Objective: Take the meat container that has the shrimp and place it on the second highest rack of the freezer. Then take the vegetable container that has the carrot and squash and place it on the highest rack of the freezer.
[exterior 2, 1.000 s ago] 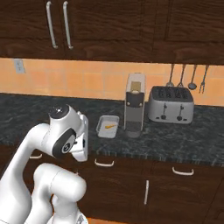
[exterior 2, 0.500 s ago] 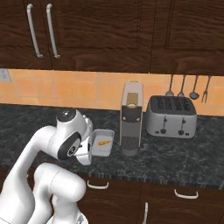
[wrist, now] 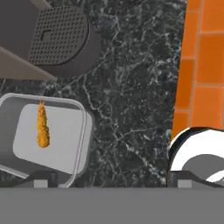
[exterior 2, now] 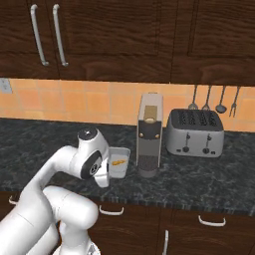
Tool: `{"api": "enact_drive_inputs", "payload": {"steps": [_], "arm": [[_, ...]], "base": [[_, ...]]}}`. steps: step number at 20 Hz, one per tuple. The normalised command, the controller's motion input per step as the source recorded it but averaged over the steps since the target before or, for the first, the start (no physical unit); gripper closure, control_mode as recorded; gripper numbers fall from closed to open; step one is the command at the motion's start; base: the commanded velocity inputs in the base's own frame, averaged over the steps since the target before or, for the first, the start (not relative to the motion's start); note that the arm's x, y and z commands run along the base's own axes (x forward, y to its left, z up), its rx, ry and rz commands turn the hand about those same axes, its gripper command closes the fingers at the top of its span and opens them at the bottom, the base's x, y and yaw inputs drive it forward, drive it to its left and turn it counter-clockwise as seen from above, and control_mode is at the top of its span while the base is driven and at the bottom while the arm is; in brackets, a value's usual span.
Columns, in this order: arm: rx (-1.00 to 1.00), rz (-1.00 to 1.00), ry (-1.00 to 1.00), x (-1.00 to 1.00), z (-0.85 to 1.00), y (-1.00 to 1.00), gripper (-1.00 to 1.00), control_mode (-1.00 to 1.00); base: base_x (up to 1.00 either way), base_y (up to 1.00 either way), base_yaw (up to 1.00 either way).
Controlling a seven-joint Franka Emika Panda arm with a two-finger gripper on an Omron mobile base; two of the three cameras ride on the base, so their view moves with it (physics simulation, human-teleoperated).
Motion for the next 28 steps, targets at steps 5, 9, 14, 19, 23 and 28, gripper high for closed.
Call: {"api": "enact_drive_inputs", "payload": {"steps": [5, 9, 14, 19, 23, 28], "arm": [[0.12, 0.07, 0.28, 0.77, -0.04, -0.22, -1.0, -1.0], [0.01, 0.02, 0.1, 0.12, -0.16, -0.04, -1.0, -1.0], [0.01, 0.0, 0.04, 0.05, -0.93, -0.01, -1.0, -1.0], [0.0, 0.0, 0.0, 0.1, -0.43, 0.06, -1.0, -1.0], [0.0, 0.0, 0.08, 0.23, -0.35, 0.19, 1.0, -1.0], [0.0, 0.0, 0.03, 0.1, -0.23, 0.08, 1.0, -1.0]], "base": [[0.0, 0.0, 0.0], [0.0, 0.0, 0.0], [0.0, 0.0, 0.0], [0.0, 0.0, 0.0], [0.0, 0.0, 0.0], [0.0, 0.0, 0.0]]}}
